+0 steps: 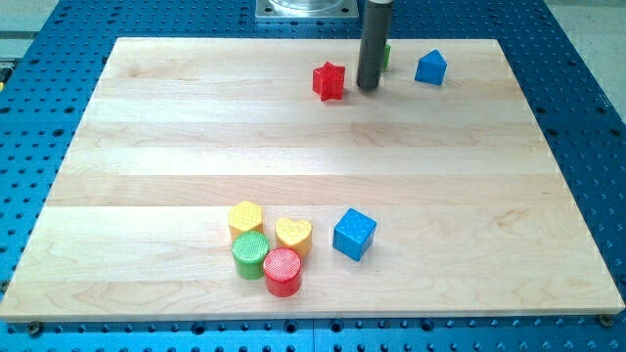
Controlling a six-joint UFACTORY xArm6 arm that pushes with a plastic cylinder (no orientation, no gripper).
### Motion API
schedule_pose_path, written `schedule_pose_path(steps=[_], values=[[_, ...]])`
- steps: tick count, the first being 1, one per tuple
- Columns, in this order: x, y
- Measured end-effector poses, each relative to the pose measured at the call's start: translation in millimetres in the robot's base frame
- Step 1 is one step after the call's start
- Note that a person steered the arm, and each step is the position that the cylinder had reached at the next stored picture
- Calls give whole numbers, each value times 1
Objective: Place your arm at the center right of the board
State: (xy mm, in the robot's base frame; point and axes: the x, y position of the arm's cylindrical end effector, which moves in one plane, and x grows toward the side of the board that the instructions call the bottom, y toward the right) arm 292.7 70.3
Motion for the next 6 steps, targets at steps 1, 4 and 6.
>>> schedule_pose_path(steps=[1,4,6], values=[[4,-32],[135,65],[159,162]])
